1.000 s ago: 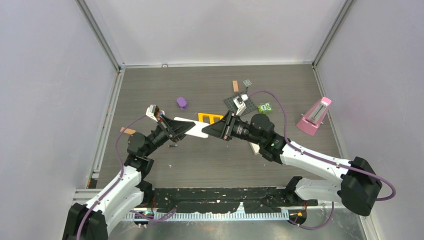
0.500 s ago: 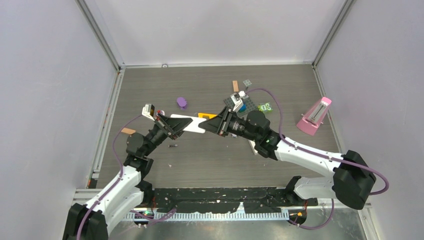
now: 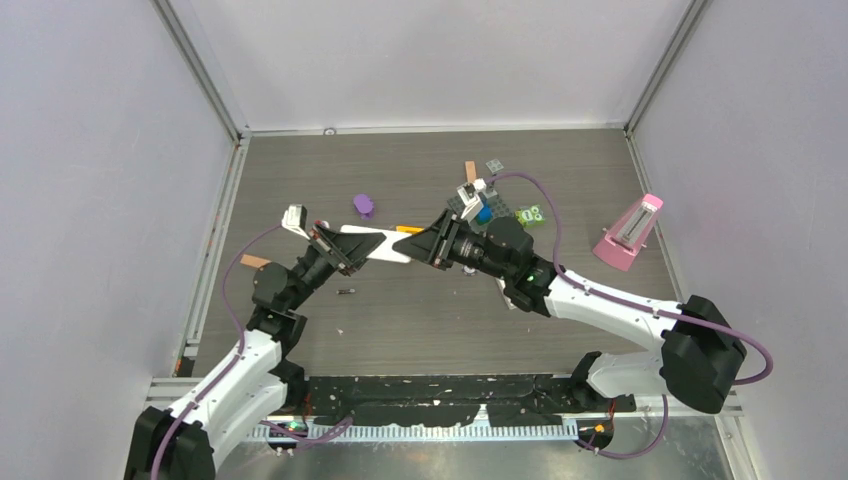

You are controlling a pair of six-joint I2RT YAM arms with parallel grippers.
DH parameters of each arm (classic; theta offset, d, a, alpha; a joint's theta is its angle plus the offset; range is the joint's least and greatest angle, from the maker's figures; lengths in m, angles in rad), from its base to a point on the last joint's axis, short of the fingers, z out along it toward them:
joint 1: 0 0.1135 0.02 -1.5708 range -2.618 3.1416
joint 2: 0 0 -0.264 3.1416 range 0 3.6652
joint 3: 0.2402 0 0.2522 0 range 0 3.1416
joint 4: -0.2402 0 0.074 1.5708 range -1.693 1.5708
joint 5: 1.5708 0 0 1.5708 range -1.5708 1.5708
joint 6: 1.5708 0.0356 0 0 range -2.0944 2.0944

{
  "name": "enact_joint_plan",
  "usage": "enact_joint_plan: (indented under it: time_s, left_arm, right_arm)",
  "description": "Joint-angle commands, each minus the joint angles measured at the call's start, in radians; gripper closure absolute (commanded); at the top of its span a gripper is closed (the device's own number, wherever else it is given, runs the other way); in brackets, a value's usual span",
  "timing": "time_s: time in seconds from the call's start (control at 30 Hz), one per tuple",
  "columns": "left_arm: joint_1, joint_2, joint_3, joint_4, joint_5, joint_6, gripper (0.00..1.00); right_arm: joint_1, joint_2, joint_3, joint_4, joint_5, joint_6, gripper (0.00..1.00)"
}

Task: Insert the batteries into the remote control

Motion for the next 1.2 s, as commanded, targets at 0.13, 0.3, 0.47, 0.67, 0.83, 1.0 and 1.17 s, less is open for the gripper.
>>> enact_joint_plan:
  time_s: [0.13,0.3,0.47,0.67,0.83,1.0,1.17]
  left_arm:
    - [-0.086,-0.095,0.183,-0.360,0.124,0.320,1.00]
    - [-0.073,-0.123,0.225,-0.522,0.066,0.414,1.00]
    - [-0.067,-0.103,0.265,-0.571,0.141,0.471,1.00]
    - [-0.066,-0.046,0.377,-0.608,0.427,0.549,1.00]
    - [-0.067,-0.021,0.456,-0.744,0.603,0.717,1.00]
    - [-0.071,0.027,0.518,-0.847,0.705,0.802,1.00]
    - [-0.071,0.006,0.522,-0.852,0.695,0.818,1.00]
  right_arm:
    - [0.061,-0.050,0.005,-0.136,0.010,-0.115,0.35]
    - [0.057,-0.221,-0.035,-0.233,0.025,-0.193,0.19]
    - [0.056,-0.408,-0.055,-0.362,0.026,-0.321,0.12]
    - [0.055,-0.502,-0.035,-0.516,-0.095,-0.498,0.13]
    - [0.055,-0.505,0.029,-0.628,-0.163,-0.686,0.15]
    - [0.056,-0.446,0.122,-0.690,-0.227,-0.814,0.18]
    - [0.061,-0.383,0.166,-0.688,-0.321,-0.843,0.21]
